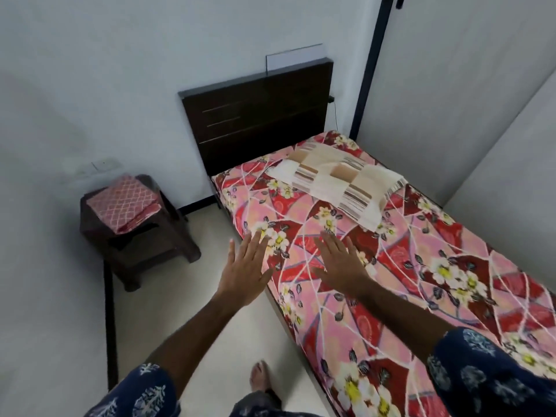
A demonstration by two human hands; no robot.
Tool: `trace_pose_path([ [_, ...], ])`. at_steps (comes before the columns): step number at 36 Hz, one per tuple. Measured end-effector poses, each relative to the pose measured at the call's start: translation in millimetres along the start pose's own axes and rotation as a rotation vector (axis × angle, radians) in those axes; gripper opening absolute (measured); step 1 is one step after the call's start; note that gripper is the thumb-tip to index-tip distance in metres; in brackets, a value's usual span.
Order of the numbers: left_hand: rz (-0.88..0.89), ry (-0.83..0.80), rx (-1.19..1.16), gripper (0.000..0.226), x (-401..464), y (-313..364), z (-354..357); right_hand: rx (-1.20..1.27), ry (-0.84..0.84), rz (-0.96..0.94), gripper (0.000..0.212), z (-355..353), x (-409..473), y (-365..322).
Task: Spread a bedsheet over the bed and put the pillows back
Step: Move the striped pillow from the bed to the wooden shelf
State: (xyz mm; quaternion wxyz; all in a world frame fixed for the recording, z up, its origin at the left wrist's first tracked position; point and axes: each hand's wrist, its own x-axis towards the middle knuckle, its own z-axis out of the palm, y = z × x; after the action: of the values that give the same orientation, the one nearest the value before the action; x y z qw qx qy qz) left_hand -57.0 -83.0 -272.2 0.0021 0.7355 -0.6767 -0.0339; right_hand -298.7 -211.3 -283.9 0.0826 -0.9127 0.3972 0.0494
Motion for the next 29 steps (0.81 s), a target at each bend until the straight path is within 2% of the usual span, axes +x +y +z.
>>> trace_pose_path([
  [3,0.035,-0.005,-0.008,0.088,46,-40,-4,-0.044,-0.021,0.017,0.088,-5,55,0],
  [7,0.081,0.015,0.019,0.075,108,-86,-8,-0.041,-0.012,0.062,0.079,-9,112,1],
  [12,0.148,-0.046,0.032,0.079,187,-127,-10,0.011,-0.060,0.129,0.080,-12,174,8],
  [19,0.225,-0.096,-0.004,0.083,289,-154,3,0.085,-0.071,0.248,0.078,-1,252,46],
  [23,0.275,-0.151,0.006,0.072,366,-166,15,0.159,-0.062,0.342,0.077,13,308,76],
  [29,0.362,-0.291,0.012,0.068,475,-183,28,0.309,-0.145,0.499,0.077,34,383,111],
])
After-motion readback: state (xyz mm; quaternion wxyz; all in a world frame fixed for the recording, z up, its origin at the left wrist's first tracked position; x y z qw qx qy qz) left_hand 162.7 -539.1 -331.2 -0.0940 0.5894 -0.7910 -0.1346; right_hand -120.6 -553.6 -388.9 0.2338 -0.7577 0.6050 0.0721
